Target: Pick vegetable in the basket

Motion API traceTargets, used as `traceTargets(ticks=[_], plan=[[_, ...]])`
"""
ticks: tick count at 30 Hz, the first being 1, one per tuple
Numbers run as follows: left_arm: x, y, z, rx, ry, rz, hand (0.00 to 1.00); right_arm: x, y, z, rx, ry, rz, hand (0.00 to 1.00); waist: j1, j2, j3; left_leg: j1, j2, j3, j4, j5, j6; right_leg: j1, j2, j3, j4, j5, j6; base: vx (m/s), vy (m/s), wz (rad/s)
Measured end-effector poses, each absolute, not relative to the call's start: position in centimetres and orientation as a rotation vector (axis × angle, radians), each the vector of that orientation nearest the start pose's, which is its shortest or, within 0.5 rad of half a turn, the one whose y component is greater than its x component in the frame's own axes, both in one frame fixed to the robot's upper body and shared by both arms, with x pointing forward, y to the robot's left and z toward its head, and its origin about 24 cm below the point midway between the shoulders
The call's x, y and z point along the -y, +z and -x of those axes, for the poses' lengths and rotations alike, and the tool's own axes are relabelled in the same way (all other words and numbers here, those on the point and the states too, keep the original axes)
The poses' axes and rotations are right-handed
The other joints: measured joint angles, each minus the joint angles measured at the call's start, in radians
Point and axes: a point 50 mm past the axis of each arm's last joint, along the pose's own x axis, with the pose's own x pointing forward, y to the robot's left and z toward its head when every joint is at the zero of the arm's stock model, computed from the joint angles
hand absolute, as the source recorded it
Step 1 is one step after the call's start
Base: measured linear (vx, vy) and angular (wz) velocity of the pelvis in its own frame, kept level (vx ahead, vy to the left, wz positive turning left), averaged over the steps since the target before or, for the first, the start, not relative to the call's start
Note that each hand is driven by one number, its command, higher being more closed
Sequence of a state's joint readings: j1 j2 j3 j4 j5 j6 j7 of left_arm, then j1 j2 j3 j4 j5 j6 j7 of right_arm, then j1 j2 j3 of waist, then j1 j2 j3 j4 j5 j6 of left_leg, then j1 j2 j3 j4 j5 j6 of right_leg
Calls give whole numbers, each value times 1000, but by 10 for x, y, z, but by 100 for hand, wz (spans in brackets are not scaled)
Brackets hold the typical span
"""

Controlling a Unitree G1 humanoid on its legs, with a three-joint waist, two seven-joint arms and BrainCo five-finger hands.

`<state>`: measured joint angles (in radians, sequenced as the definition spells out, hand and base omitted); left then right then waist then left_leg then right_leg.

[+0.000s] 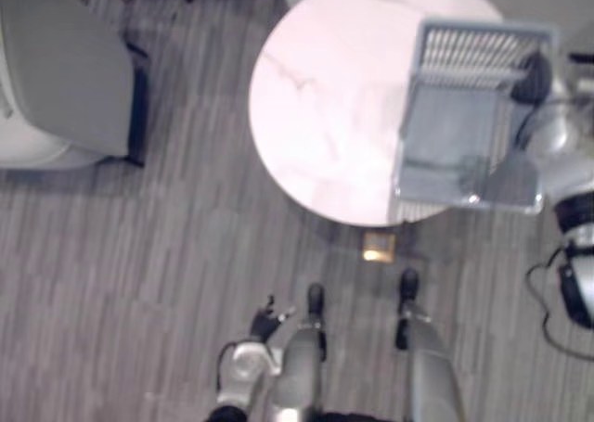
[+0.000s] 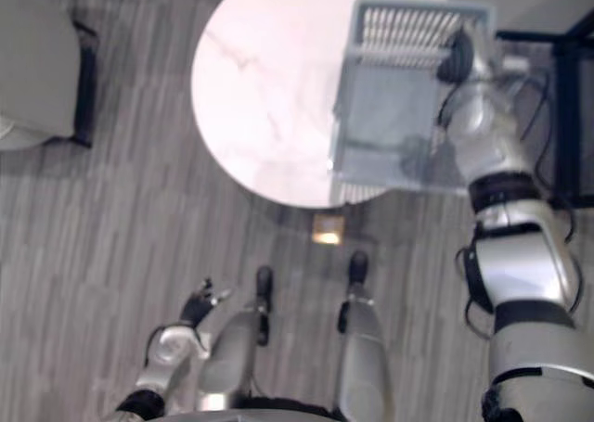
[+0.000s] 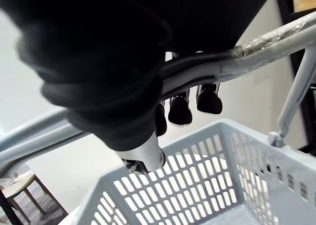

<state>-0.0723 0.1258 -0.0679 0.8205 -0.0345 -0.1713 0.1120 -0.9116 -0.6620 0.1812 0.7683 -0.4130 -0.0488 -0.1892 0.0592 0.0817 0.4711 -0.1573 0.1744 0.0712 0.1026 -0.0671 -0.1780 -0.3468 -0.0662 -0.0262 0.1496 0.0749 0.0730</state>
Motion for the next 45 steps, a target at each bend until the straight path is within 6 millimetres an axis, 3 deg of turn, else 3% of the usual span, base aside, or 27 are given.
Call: traceTargets(ticks=[2, 4, 5, 8, 9, 10, 11, 12, 13, 14, 15, 16, 17, 19, 20, 23, 27, 29, 30, 32, 33, 34, 36, 39, 41, 43, 45], plan=[[-193, -94, -211, -560, 96, -181, 0, 256, 166, -368, 192, -246, 998, 100, -29, -47, -6, 44, 6, 47, 25, -31, 4, 39, 15, 36, -29, 5, 5, -14, 56, -79], [-204, -91, -212, -551, 121, -191, 0, 250, 121, -346, 124, -222, 829, 100, -54, -92, -29, 68, 13, 127, 40, -52, 17, 46, 5, -4, -69, -24, -43, 2, 59, -121], [-207, -89, -213, -549, 144, -181, 0, 249, 100, -333, 74, -238, 731, 100, -63, -93, -31, 113, 46, 209, 26, -54, 24, 62, -11, -130, -67, -77, -121, 51, 19, -186], [-226, -90, -201, -575, 175, -224, 0, 242, 55, -307, -44, -242, 618, 100, -75, -151, -73, 223, 58, 427, 108, -131, 20, 49, -100, -461, 195, -90, -203, 105, 43, -220], [-236, -93, -194, -609, 205, -221, 0, 236, 49, -304, -54, -232, 596, 100, -81, -162, -75, 230, 68, 471, 174, -160, 73, 48, -67, -460, 171, -30, -288, 19, 45, -269], [-239, -94, -192, -616, 210, -230, 0, 234, 44, -301, -69, -233, 574, 100, -77, -172, -87, 236, 36, 473, 144, -193, 94, 50, -31, -420, 102, 19, -293, -97, 25, -313], [-242, -97, -184, -637, 213, -234, 0, 236, 38, -296, -87, -252, 543, 100, -68, -164, -127, 253, 10, 538, 22, -151, 129, 64, -5, -454, 78, -39, -309, -128, 24, -270], [-244, -97, -182, -639, 215, -239, 0, 235, 34, -293, -99, -265, 527, 100, -64, -173, -142, 282, 6, 611, 26, -152, 86, 62, -46, -530, 161, -136, -284, -68, 18, -291], [-244, -99, -181, -652, 215, -240, 0, 238, 27, -287, -123, -285, 500, 100, -77, -181, -156, 301, 4, 698, 50, -152, 87, 80, -120, -665, 248, -235, -220, 21, -31, -210], [-241, -101, -180, -660, 210, -232, 0, 239, 20, -283, -146, -290, 481, 100, -84, -170, -168, 316, 13, 753, 62, -153, 86, 108, -150, -740, 269, -259, -201, 80, -99, -239], [-239, -106, -175, -685, 208, -223, 0, 233, 9, -275, -180, -285, 436, 100, -79, -163, -196, 327, 31, 822, 89, -154, 84, 133, -136, -750, 202, -230, -121, 134, -209, -253], [-234, -113, -167, -727, 209, -201, 0, 222, -7, -264, -230, -273, 390, 100, -83, -144, -206, 353, 84, 860, 193, -156, 81, 164, -50, -674, 122, -212, -143, 163, -226, -226], [-230, -117, -164, -744, 210, -185, 0, 220, -15, -257, -259, -269, 380, 100, -82, -135, -212, 356, 118, 851, 276, -156, 83, 180, -21, -633, 102, -211, -145, 177, -195, -176], [-217, -126, -149, -781, 204, -142, 0, 217, -32, -241, -325, -267, 361, 100, -52, -110, -228, 312, 182, 691, 538, -181, 174, 233, 45, -480, 62, -209, -158, 265, -109, -223], [-204, -131, -140, -806, 185, -114, 0, 218, -37, -237, -352, -270, 362, 100, -44, -97, -234, 248, 129, 493, 620, -225, 159, 249, 67, -388, 56, -212, -165, 296, -49, -268], [-194, -135, -133, -820, 181, -82, 0, 231, -58, -219, -460, -314, 341, 100, -29, -89, -236, 102, 64, 286, 705, -265, 124, 321, 106, -227, 1, -228, -185, 250, 23, -184], [-196, -130, -138, -782, 222, -42, 0, 255, -83, -189, -613, -438, 296, 100, -25, -88, -234, -105, 16, 288, 558, -253, 120, 423, 107, -125, -44, -259, -156, 344, 97, -85], [-194, -130, -137, -782, 238, -33, 0, 266, -98, -168, -714, -485, 280, 100, -15, -82, -243, -122, -33, 302, 325, -179, 125, 447, 106, -77, -20, -309, -115, 467, 198, -80], [-195, -130, -137, -784, 251, -31, 0, 269, -108, -152, -779, -504, 269, 100, 4, -85, -250, -104, -52, 291, 310, -122, 161, 457, 94, -50, 36, -372, -88, 590, 250, -85], [-199, -132, -132, -800, 262, -42, 0, 267, -121, -126, -870, -522, 244, 100, 4, -123, -286, -71, -97, 302, 301, -143, 213, 439, 46, -43, 174, -438, -23, 569, 172, -34], [-199, -131, -134, -798, 266, -38, 0, 266, -128, -115, -917, -530, 230, 100, -6, -155, -273, -29, -116, 297, 299, -180, 246, 343, 14, -60, 433, -423, 31, 648, 142, 13], [-201, -131, -134, -799, 264, -42, 0, 265, -134, -102, -970, -547, 204, 100, -28, -148, -278, 20, -130, 266, 286, -205, 249, 244, -12, -77, 689, -293, 93, 748, 138, 38], [-202, -131, -136, -805, 245, -64, 0, 267, -141, -77, -1049, -580, 184, 100, -58, -154, -273, 106, -145, 207, 242, -221, 247, 175, -48, -111, 845, -284, 55, 571, 48, 89], [-204, -128, -145, -783, 251, -67, 0, 270, -145, -52, -1117, -616, 145, 100, -80, -124, -262, 277, -125, 103, 94, -221, 232, 96, -68, -201, 628, -342, -20, 658, -47, 102], [-206, -127, -152, -778, 259, -71, 0, 273, -145, -50, -1114, -642, 119, 100, -91, -91, -265, 328, -73, 32, 29, -221, 203, 33, -41, -169, 276, -298, 16, 731, -204, 112], [-212, -125, -158, -763, 287, -71, 0, 277, -146, -43, -1122, -695, 70, 100, -90, -96, -266, 376, -47, -25, 27, -244, 134, 12, -72, -93, -7, -177, 38, 860, -360, 120], [-229, -128, -142, -801, 360, -72, 0, 269, -150, -39, -1148, -682, 51, 100, -86, -139, -274, 397, -41, -64, 145, -285, 77, 15, -107, -35, 4, -156, 51, 757, -427, 94]])
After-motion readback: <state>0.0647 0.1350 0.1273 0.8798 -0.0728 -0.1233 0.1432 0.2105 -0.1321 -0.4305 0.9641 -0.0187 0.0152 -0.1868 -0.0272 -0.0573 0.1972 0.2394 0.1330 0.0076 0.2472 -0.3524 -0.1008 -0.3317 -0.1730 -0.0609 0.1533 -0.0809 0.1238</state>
